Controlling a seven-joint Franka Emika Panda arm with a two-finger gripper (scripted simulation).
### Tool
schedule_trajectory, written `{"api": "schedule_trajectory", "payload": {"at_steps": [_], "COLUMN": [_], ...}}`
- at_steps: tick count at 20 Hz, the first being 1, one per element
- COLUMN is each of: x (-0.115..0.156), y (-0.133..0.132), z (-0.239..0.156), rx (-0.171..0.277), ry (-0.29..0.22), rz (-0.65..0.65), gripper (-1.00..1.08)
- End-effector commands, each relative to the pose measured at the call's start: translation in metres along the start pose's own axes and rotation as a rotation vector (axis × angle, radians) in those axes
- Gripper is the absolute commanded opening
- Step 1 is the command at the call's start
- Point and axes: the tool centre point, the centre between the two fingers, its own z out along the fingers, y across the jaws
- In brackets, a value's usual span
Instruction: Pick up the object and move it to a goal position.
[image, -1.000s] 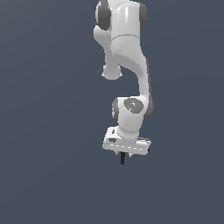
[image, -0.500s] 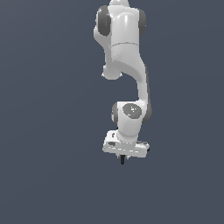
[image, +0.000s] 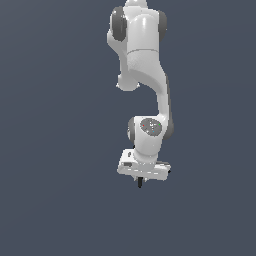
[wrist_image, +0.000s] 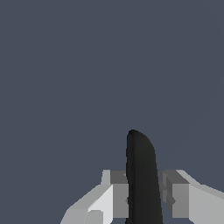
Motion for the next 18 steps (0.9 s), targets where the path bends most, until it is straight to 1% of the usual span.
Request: {"api": "schedule_trajectory", "payload": {"at_steps": [1, 6, 10, 14, 18], "x": [0.000, -0.005, -0.013, -0.027, -0.046], "y": [0.000, -0.007, -0.019, -0.040, -0.068], "z": [0.000, -0.005, -0.014, -0.028, -0.049], "rx": [0.000, 0.000, 0.000, 0.000, 0.001], "ry": [0.000, 0.000, 0.000, 0.000, 0.001], "rz": [0.000, 0.000, 0.000, 0.001, 0.001], "gripper": [-1.00, -1.00, -1.00, -1.00, -1.00]}}
